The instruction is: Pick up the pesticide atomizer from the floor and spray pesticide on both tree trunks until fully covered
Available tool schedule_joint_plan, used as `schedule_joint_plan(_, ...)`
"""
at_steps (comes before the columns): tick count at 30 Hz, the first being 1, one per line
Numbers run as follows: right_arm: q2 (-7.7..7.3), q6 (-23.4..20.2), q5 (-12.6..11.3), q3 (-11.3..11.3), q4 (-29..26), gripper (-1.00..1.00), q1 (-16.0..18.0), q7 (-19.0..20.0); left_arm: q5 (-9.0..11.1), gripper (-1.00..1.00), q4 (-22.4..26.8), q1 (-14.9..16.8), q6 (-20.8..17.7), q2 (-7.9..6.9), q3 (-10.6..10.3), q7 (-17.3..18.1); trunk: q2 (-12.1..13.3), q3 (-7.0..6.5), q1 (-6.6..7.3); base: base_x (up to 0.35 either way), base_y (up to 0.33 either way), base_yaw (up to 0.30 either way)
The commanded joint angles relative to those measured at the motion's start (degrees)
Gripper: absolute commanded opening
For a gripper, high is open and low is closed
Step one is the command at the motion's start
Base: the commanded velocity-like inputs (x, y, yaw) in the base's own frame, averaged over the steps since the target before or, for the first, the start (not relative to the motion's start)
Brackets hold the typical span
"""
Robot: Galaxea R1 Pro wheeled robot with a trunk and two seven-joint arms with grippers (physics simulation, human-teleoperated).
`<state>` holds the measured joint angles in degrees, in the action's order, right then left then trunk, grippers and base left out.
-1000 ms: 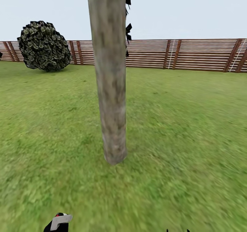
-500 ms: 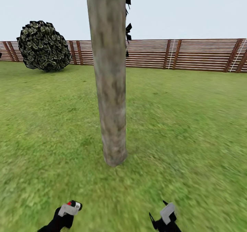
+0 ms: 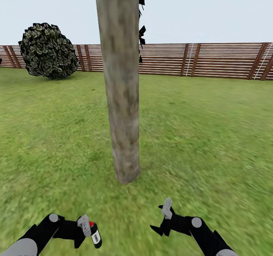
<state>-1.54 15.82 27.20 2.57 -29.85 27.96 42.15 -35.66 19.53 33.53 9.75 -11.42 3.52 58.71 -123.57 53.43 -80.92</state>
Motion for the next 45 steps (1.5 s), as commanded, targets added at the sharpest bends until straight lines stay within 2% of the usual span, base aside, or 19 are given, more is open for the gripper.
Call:
schedule_joint_plan(1,0.02,-0.55,0.49,0.14,-0.1,1.0,0.26,0.29,-0.88,-1.0,0.04,0.09,0.49,0.16,0.35,0.44,-0.02,0.05,0.01,0.0,0.0,0.0)
schedule_joint_plan(2,0.03,-0.77,0.49,0.14,-0.11,1.0,0.32,0.39,-1.1,-1.0,0.05,0.1,0.47,0.21,0.27,0.5,-0.02,0.05,0.01,0.0,0.0,0.0)
schedule_joint_plan(5,0.16,-1.17,0.48,1.47,-0.26,1.0,0.42,0.85,-4.05,-1.0,0.15,0.16,0.3,0.74,-0.69,0.6,-0.02,0.05,0.01,0.0,0.0,0.0)
schedule_joint_plan(9,0.28,-1.73,0.29,7.58,-2.83,1.0,0.49,1.13,-6.63,-1.0,2.37,0.21,-1.87,1.07,-1.03,0.61,-0.02,0.05,0.01,0.0,0.0,0.0)
schedule_joint_plan(10,0.29,-2.11,0.24,9.01,-3.5,-1.0,0.5,1.19,-6.88,-1.0,3.11,0.21,-2.73,1.13,-1.07,0.65,-0.02,0.05,0.01,0.0,0.0,0.0)
schedule_joint_plan(12,0.3,-2.9,0.18,10.76,-4.31,-1.0,0.51,1.56,-7.14,-1.0,4.18,0.21,-4.03,1.49,-1.13,0.72,-0.02,0.05,0.01,0.0,0.0,0.0)
schedule_joint_plan(16,0.99,-3.49,0.17,11.81,-5.01,-1.0,0.52,2.6,-7.4,-1.0,5.12,0.22,-4.84,3.04,-1.63,0.78,-0.02,0.05,0.01,0.0,0.0,0.0)
schedule_joint_plan(17,1.48,-3.55,0.22,11.91,-5.07,-1.0,0.54,2.77,-7.44,-1.0,5.26,0.22,-4.92,3.59,-2.56,0.79,-0.02,0.05,0.01,0.0,0.0,0.0)
schedule_joint_plan(18,3.17,-3.67,0.35,12.04,-5.18,-1.0,0.6,2.94,-7.42,-1.0,6.1,0.24,-4.99,4.49,-4.85,0.79,-0.02,0.05,0.01,0.0,0.0,0.0)
schedule_joint_plan(21,4.29,-3.68,0.39,12.09,-5.21,-1.0,0.6,3.0,-7.47,-1.0,6.49,0.22,-5.0,5.72,-5.39,0.79,-0.02,0.05,0.01,0.0,0.0,0.0)
schedule_joint_plan(30,5.14,-3.69,0.4,12.11,-6.17,-1.0,1.27,3.03,-7.57,-1.0,6.74,0.53,-5.0,8.56,-6.71,0.74,-0.02,0.05,0.01,0.0,0.0,0.0)
schedule_joint_plan(37,5.85,-3.69,0.32,12.23,-6.27,-1.0,1.39,3.03,-7.65,-1.0,7.22,1.4,-5.07,9.85,-6.85,0.71,-0.02,0.05,0.01,0.0,0.0,0.0)
schedule_joint_plan(45,6.7,-3.62,0.31,12.28,-6.28,-1.0,1.4,3.03,-7.54,-1.0,8.35,1.45,-5.09,10.1,-6.85,0.63,-0.02,0.05,0.01,0.0,0.0,0.0)
